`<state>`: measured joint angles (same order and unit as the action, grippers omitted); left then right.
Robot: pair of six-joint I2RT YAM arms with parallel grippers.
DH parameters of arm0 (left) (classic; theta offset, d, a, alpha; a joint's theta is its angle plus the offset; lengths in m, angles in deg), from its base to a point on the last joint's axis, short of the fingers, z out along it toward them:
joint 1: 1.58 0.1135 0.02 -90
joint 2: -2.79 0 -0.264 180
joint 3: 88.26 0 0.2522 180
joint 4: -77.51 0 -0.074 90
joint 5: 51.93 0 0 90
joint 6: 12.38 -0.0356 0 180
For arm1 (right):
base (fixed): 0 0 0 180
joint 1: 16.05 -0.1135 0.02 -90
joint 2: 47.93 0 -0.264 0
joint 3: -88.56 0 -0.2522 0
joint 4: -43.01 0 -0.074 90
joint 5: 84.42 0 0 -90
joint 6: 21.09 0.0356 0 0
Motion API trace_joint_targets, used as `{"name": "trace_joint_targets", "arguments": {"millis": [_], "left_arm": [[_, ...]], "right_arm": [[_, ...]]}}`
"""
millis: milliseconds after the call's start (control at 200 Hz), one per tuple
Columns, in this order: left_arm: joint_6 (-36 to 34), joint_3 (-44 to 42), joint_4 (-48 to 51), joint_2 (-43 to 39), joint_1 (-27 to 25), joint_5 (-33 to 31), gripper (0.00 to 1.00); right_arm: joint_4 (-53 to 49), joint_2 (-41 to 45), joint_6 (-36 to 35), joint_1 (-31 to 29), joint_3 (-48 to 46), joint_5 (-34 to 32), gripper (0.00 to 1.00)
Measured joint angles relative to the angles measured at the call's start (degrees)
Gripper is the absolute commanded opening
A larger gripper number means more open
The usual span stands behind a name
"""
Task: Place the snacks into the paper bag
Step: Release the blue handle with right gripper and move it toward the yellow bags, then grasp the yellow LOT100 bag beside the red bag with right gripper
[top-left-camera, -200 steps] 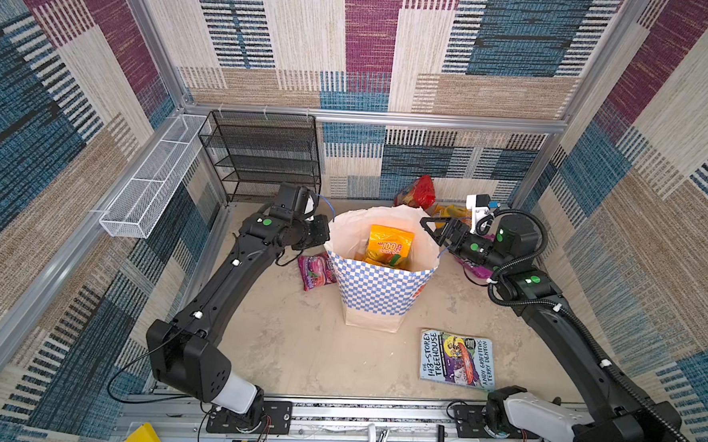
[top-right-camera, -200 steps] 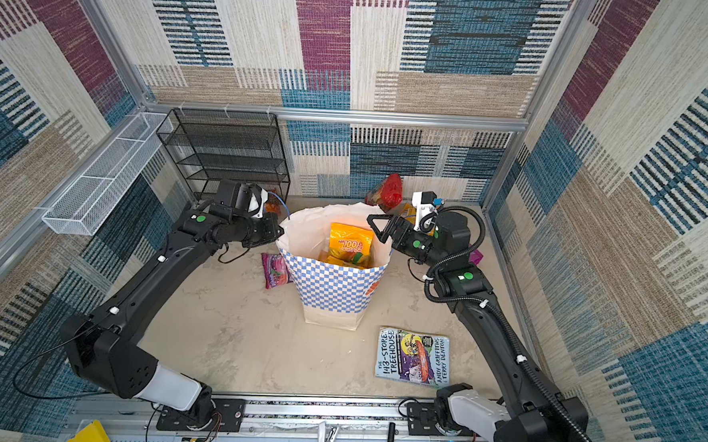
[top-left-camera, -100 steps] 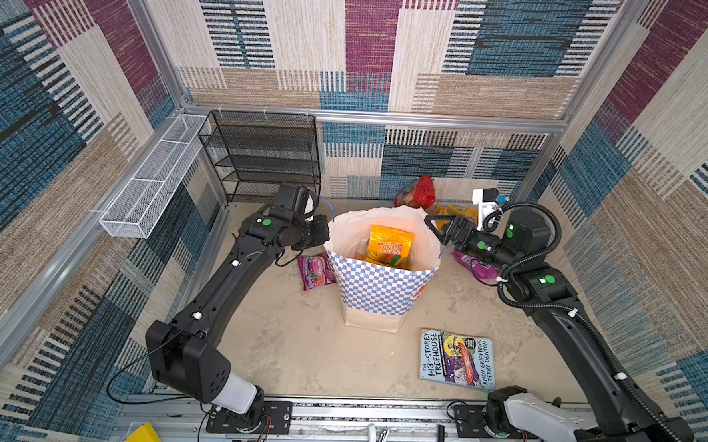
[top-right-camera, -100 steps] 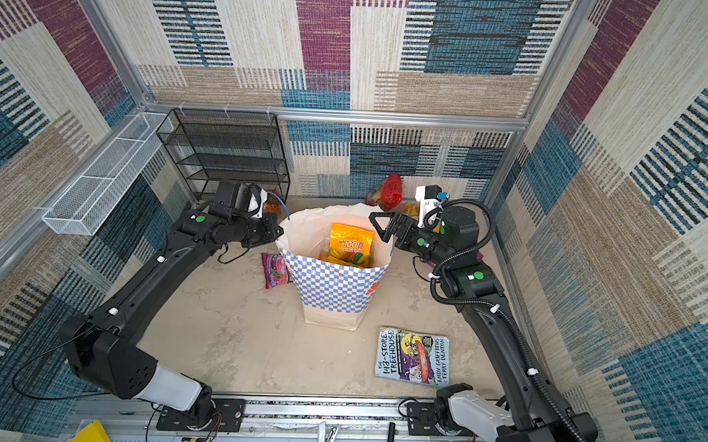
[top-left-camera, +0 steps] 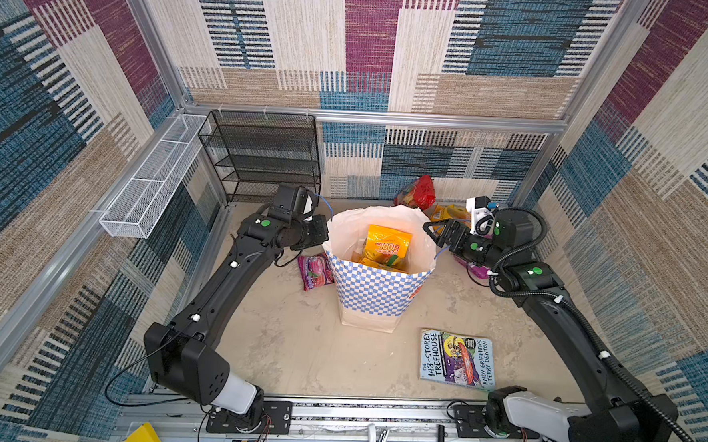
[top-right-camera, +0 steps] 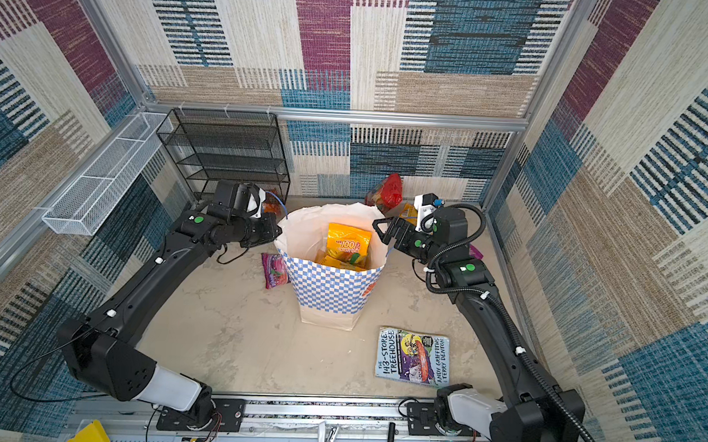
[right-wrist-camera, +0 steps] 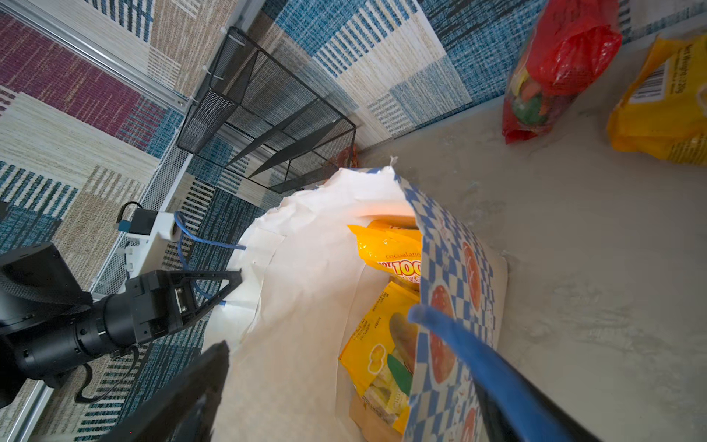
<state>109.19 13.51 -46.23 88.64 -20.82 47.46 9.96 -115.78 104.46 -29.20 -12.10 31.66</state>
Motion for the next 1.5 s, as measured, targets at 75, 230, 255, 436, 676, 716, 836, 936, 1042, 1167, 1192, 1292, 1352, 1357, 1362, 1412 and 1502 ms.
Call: {"name": "trace_joint_targets", "arguments": {"millis": [75, 230, 255, 436, 676, 716, 836, 936, 1042, 1167, 1192, 1292, 1352, 1357, 1362, 1412, 1502], "left_arm": [[0.02, -0.02, 0.0, -0.04, 0.0, -0.09, 0.0], [0.39, -0.07, 0.0, -0.04, 0.0, -0.2, 0.0], [0.42, -0.07, 0.0, -0.04, 0.0, -0.17, 0.0], [1.09, -0.07, 0.0, -0.11, 0.0, -0.17, 0.0], [1.27, -0.26, 0.11, -0.46, 0.0, -0.13, 0.0], [1.27, -0.37, 0.11, -0.46, 0.0, -0.15, 0.0], [1.4, -0.39, 0.11, -0.46, 0.17, 0.02, 0.0], [1.44, -0.48, 0.11, -0.5, 0.31, 0.04, 0.0], [1.44, -0.52, 0.11, -0.52, 0.37, 0.04, 0.0], [1.44, -0.55, 0.09, -0.55, 0.42, 0.07, 0.0], [1.46, -0.55, 0.09, -0.57, 0.44, 0.09, 0.0], [1.46, -0.66, 0.11, -0.92, 0.46, 0.15, 0.0], [1.46, -0.81, 0.13, -1.22, 0.48, 0.15, 0.0], [1.46, -0.81, 0.13, -1.25, 0.48, 0.15, 0.0], [1.46, -0.81, 0.13, -1.25, 0.48, 0.15, 0.0], [1.49, -0.83, 0.13, -1.44, 0.48, 0.02, 0.0], [1.64, -0.85, 0.11, -1.53, 0.61, 0.0, 0.0]], "right_arm": [[-0.04, 1.03, 0.02, 1.62, 0.2, -0.85, 1.0], [0.07, 3.82, 1.88, 7.56, 1.38, -2.03, 1.0], [0.02, 4.31, 2.05, 8.39, 1.95, -2.08, 1.0], [0.37, 5.64, 3.21, 10.01, 6.97, -3.69, 1.0], [5.11, 0.72, 5.95, 16.41, 5.2, -9.79, 1.0], [7.26, -1.73, 6.43, 17.55, 4.15, -10.73, 1.0], [13.51, -11.67, 7.56, 22.75, 1.05, -10.88, 1.0], [18.05, -21.92, 8.59, 26.23, 1.73, -11.28, 0.98], [18.51, -34.64, 8.74, 27.3, 9.7, -10.84, 0.95], [18.08, -46.56, 6.45, 27.5, 21.35, -9.27, 0.96], [18.03, -48.33, 5.86, 27.5, 23.19, -9.01, 0.96], [15.04, -55.67, 2.99, 27.52, 32.02, -7.85, 0.97], [12.92, -59.01, 1.16, 27.52, 36.37, -7.5, 0.98], [12.59, -59.47, 0.79, 27.52, 36.92, -7.39, 0.98], [12.59, -59.47, 0.79, 27.52, 36.92, -7.39, 0.98], [10.73, -62.53, -1.31, 27.52, 40.96, -6.8, 1.0], [6.91, -66.58, -4.79, 27.34, 46.07, -6.12, 1.0]]}}
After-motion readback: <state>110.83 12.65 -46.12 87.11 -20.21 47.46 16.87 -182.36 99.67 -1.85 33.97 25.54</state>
